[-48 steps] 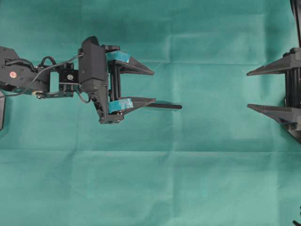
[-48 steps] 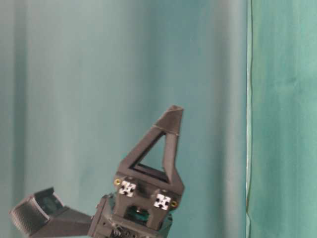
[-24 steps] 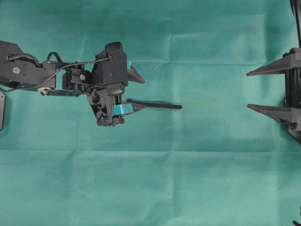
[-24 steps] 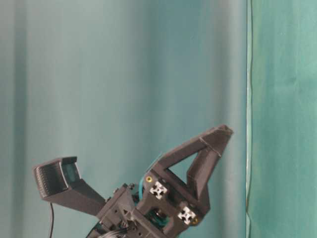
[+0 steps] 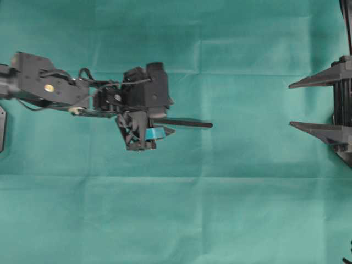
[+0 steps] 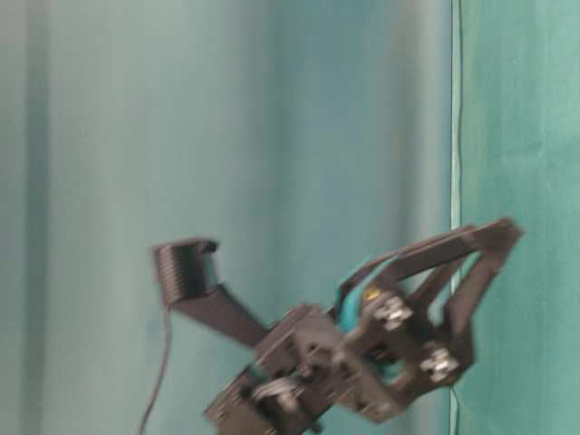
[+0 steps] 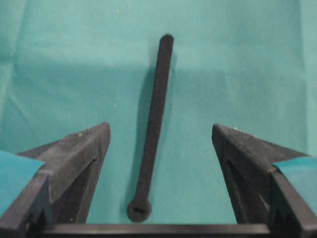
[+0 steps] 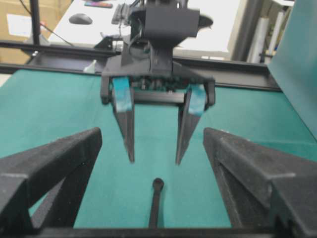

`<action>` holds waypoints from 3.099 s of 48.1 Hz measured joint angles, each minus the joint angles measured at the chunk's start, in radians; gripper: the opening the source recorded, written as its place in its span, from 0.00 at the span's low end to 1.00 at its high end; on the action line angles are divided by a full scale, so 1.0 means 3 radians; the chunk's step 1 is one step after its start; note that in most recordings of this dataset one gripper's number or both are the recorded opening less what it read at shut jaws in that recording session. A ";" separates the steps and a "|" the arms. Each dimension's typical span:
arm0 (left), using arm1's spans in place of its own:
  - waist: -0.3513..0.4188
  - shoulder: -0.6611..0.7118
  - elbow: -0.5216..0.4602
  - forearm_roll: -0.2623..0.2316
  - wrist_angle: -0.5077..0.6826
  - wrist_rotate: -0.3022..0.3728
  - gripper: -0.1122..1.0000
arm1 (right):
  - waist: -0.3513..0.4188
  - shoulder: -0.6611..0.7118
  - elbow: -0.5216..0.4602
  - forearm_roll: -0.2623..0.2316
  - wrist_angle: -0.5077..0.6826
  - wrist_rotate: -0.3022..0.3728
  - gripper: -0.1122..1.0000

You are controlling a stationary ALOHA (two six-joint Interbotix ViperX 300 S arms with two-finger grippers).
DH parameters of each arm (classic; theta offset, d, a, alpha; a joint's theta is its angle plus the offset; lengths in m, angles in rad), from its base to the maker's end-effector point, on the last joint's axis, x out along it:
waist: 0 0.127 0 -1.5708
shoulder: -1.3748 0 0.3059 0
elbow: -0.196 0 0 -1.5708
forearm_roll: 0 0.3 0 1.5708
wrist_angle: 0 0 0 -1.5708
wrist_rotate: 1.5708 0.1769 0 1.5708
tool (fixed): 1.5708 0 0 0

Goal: Peel off the Velcro with your right arm.
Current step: 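Lower the left gripper and close it on the strip's end, then lift the strip with the left gripper, raising its free end upward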

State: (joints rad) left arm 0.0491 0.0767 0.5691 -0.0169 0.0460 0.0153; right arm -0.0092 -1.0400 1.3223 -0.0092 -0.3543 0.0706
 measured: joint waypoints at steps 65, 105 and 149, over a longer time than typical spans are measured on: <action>0.0097 0.0747 -0.0189 0.0000 -0.0194 0.0230 0.19 | 0.0000 0.0000 0.0066 0.0000 -0.0061 0.0000 0.76; -0.0046 -0.0133 -0.0102 0.0005 -0.0031 0.0179 0.19 | 0.0000 -0.0041 -0.0169 -0.0194 0.0015 -0.0020 0.76; -0.0169 -0.0900 0.0036 -0.0020 -0.0210 -0.1048 0.19 | -0.0010 0.0532 -0.0619 -0.0608 -0.0092 -0.0573 0.76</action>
State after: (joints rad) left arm -0.0015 -0.1933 0.5798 -0.0230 -0.0169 -0.2991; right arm -0.0123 -0.8805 1.1367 -0.1917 -0.3820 -0.1012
